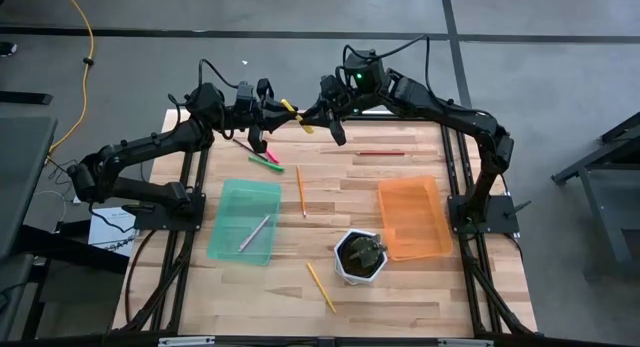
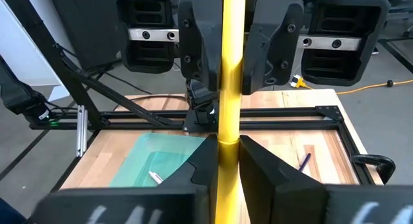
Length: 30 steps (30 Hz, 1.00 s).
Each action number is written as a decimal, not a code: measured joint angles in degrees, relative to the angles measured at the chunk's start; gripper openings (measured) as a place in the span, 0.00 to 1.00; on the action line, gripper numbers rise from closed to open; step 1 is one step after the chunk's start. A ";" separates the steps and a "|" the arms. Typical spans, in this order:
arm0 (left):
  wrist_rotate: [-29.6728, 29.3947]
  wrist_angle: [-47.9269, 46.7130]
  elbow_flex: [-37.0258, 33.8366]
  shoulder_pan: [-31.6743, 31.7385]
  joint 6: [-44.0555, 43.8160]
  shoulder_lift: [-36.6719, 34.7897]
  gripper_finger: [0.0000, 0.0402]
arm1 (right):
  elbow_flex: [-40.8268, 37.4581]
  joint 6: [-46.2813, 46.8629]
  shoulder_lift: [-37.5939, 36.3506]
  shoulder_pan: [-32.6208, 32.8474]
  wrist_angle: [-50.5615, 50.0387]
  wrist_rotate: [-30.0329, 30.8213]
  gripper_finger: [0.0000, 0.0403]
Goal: Sort pens & pencils
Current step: Put the yellow pen into the green bin
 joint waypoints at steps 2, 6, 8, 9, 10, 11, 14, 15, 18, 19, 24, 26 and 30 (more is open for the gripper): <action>-0.02 0.00 0.00 0.02 -0.01 0.00 0.08 | 0.00 0.00 0.00 0.00 0.01 -0.02 0.14; -0.09 -0.04 0.00 0.07 -0.04 0.00 0.09 | 0.00 -0.02 0.00 0.00 0.05 -0.05 0.21; -0.09 -0.21 0.00 0.07 -0.04 0.02 0.10 | 0.00 -0.02 -0.06 0.00 0.34 -0.08 0.24; -0.09 -0.24 0.00 0.07 -0.04 0.02 0.10 | 0.00 -0.02 -0.10 0.00 0.36 -0.09 0.25; -0.08 -0.22 0.00 0.07 -0.04 0.02 0.10 | 0.00 -0.01 -0.11 0.00 0.38 -0.11 0.26; -0.07 -0.22 0.00 0.13 -0.04 0.02 0.10 | 0.00 0.15 -0.11 0.00 0.44 -0.11 0.27; -0.08 -0.22 0.00 0.15 -0.04 0.02 0.10 | 0.00 1.40 -0.11 0.00 1.91 -0.11 0.29; -0.05 -0.24 0.00 0.15 -0.03 0.02 0.10 | 0.02 1.50 -0.11 0.00 2.42 -0.11 0.30; 1.15 -1.35 0.00 0.15 -0.02 0.02 0.10 | 0.02 2.04 -0.11 -0.09 3.91 -0.09 0.31; 1.85 -2.08 0.00 0.15 -0.01 0.02 0.10 | 0.02 2.42 -0.12 -0.29 4.46 -0.09 0.31; 6.38 -5.91 0.00 0.15 0.27 -0.28 0.10 | 0.02 3.47 -1.18 -1.93 4.87 -0.16 0.31; 7.75 -7.47 0.00 0.13 0.52 -0.70 0.10 | 0.02 4.02 -1.98 -2.76 5.08 -0.12 0.31; 9.39 -14.00 0.00 0.17 2.66 -2.53 0.10 | 0.02 4.29 -3.94 -4.88 5.10 -0.09 0.31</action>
